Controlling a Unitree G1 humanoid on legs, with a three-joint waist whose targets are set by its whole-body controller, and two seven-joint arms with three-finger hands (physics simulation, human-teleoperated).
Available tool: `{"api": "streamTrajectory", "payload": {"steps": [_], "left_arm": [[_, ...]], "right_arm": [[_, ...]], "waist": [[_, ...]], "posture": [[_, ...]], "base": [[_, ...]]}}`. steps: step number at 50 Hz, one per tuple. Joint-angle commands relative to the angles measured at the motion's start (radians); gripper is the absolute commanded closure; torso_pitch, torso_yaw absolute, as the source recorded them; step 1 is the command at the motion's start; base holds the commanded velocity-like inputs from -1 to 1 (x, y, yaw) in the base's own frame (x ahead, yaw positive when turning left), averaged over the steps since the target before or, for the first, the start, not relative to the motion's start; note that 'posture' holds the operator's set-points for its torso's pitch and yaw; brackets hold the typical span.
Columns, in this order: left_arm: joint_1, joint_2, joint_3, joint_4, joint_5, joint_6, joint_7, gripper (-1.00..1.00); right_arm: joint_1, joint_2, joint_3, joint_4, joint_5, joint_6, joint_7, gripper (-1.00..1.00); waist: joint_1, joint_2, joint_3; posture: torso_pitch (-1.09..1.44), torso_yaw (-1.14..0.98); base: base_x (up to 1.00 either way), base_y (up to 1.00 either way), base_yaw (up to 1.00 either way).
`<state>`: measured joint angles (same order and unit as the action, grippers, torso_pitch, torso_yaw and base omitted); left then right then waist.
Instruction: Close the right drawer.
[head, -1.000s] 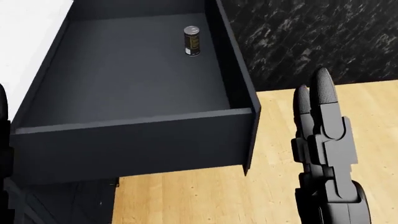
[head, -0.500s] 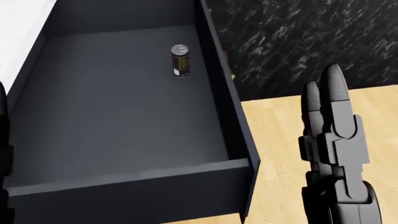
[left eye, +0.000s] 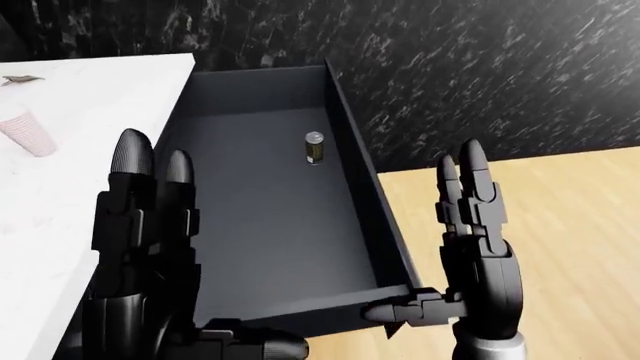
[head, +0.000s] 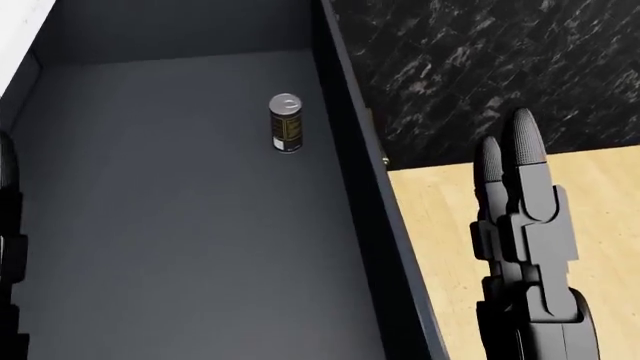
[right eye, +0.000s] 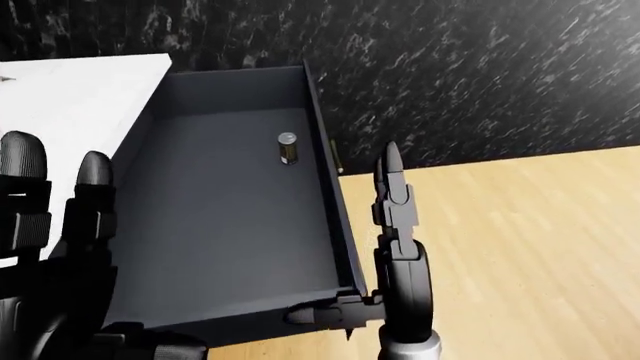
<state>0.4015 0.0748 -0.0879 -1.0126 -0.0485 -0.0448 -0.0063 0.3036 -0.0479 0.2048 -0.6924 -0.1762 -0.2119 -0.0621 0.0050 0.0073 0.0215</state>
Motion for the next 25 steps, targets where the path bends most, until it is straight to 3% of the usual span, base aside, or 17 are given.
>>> {"api": "streamTrajectory", "payload": {"steps": [1,14,25], "left_arm": [[-0.002,0.001,0.004,-0.034,0.000,-0.027,0.002,-1.00],[0.005,0.002,0.002,-0.034,0.001,-0.035,0.001,-1.00],[-0.005,-0.002,0.008,-0.034,0.002,-0.024,-0.002,-1.00]], "right_arm": [[-0.006,0.001,0.003,-0.043,0.001,-0.033,-0.001,-1.00],[-0.003,0.000,0.005,-0.093,-0.008,-0.008,-0.006,-1.00],[-0.051,0.026,-0.098,-0.250,0.052,0.166,0.055,-1.00]], "waist": [[0.000,-0.001,-0.013],[-0.003,0.006,0.002],[0.008,-0.006,0.006]], "posture": [[0.00,0.00],[0.00,0.00],[0.00,0.00]], "base": [[0.00,0.00,0.00],[0.00,0.00,0.00],[0.00,0.00,0.00]]}}
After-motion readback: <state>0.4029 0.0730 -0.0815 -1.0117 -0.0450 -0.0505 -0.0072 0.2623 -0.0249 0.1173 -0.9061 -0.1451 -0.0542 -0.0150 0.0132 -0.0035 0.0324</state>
